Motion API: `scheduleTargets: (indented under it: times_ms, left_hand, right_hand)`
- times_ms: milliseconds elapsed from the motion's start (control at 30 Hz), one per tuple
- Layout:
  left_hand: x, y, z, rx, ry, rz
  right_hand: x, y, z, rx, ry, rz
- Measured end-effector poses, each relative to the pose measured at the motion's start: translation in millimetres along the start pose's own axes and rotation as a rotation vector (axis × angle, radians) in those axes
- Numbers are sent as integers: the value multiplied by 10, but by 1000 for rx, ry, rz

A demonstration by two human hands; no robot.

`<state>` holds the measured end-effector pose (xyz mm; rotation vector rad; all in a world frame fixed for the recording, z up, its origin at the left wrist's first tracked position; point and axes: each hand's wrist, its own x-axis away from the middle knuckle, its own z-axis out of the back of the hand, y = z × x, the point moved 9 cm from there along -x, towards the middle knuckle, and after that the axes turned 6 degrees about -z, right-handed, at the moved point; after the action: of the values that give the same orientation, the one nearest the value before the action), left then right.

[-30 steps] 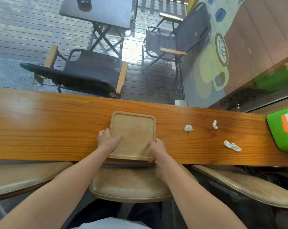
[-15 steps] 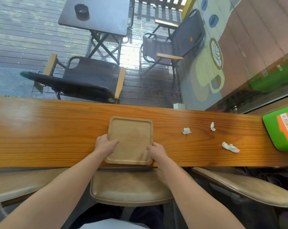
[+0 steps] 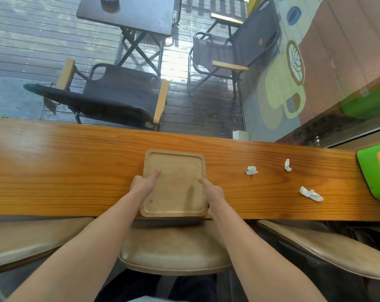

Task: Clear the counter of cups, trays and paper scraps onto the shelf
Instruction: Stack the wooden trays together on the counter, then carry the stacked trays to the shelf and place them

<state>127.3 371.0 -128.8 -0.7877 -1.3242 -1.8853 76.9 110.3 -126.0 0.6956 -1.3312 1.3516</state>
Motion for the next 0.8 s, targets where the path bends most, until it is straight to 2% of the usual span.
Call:
scheduleTargets:
  times_ms: [133,300,467,633,800]
  left_hand:
    - [8,37,-51,56,-91,-44]
    - [210,360,11,128,-153,-164]
    - [568,941,42,140,-216,-319]
    - [764,1400,23,106,-271,-404]
    - [839,1691,-74,-84,-274,-501]
  right_hand:
    - [82,-99,-66,123,-122,3]
    - [446,-294,-29,124,-232,112]
    - [943,-671,103,-32,-201,235]
    - [1315,-937,262,-72,-133,313]
    - [1498,-911,428,-160,-89,308]
